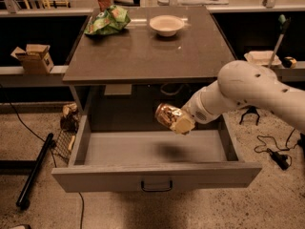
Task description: Place orange can into top drawer
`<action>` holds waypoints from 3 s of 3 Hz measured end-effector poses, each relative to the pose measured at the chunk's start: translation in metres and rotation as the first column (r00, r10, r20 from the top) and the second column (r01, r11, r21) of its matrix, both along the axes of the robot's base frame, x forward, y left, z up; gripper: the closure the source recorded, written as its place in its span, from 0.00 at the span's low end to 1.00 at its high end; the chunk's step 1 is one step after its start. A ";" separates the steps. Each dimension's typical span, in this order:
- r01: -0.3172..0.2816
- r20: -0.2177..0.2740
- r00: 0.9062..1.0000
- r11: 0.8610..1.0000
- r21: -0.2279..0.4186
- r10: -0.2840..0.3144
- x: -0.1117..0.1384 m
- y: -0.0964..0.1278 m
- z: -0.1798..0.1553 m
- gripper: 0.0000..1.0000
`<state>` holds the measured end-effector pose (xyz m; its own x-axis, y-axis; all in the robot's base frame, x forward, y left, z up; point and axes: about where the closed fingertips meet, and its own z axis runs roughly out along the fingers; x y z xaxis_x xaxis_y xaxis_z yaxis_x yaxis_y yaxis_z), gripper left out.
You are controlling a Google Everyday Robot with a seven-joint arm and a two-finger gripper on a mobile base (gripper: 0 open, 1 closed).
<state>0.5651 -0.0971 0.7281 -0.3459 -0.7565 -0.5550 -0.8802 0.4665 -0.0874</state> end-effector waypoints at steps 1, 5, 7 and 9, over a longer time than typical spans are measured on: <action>-0.088 -0.031 0.996 0.996 -0.030 0.087 0.007 0.036 -0.045 1.00; -0.185 -0.068 0.980 0.982 0.046 0.188 0.023 0.096 -0.100 0.36; -0.177 -0.074 0.980 0.980 0.095 0.185 0.025 0.093 -0.100 0.00; -0.178 -0.023 0.983 0.975 0.136 0.182 0.022 0.021 -0.036 0.00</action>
Offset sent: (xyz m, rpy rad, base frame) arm 0.0161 0.0823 -0.1154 -0.0264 0.0911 0.1800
